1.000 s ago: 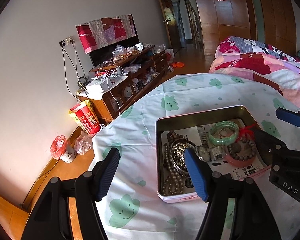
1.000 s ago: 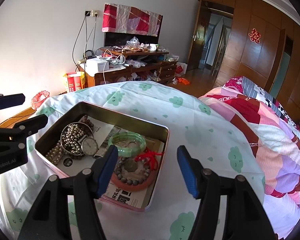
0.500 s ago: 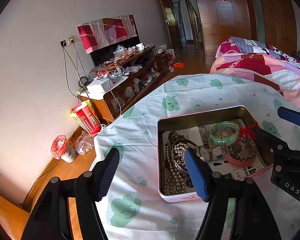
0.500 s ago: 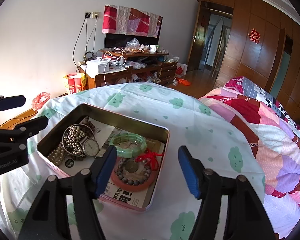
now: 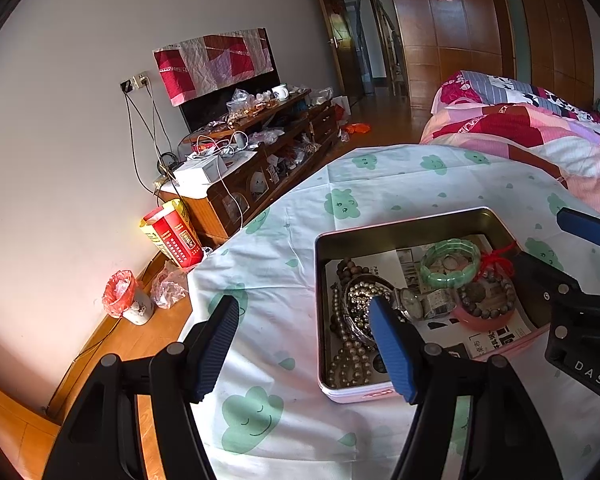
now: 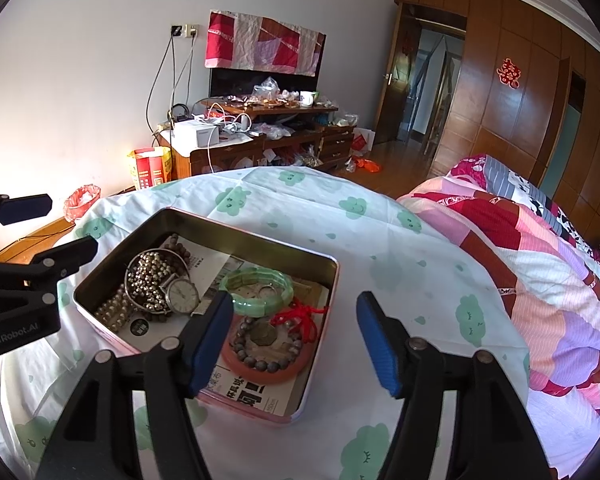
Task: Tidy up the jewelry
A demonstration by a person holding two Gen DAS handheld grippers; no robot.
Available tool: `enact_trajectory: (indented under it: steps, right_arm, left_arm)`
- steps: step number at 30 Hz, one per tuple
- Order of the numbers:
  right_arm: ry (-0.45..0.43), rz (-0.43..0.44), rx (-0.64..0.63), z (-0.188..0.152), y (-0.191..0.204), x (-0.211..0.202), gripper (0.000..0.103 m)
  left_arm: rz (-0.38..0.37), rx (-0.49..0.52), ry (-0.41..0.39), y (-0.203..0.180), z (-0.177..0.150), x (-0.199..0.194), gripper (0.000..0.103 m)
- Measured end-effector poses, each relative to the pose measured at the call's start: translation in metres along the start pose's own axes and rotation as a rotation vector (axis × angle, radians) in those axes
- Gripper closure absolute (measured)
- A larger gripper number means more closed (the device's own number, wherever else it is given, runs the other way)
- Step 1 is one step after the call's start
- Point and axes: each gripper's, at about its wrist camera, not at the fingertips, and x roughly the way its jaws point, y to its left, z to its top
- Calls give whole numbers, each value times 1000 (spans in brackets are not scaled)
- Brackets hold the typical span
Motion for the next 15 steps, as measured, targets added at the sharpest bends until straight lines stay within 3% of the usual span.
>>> enact_trajectory:
  steps: [15]
  right_arm:
    - [-5, -5, -2, 2, -1, -1, 36]
  left_arm:
    - [-18, 5, -1, -4, -4, 1, 35]
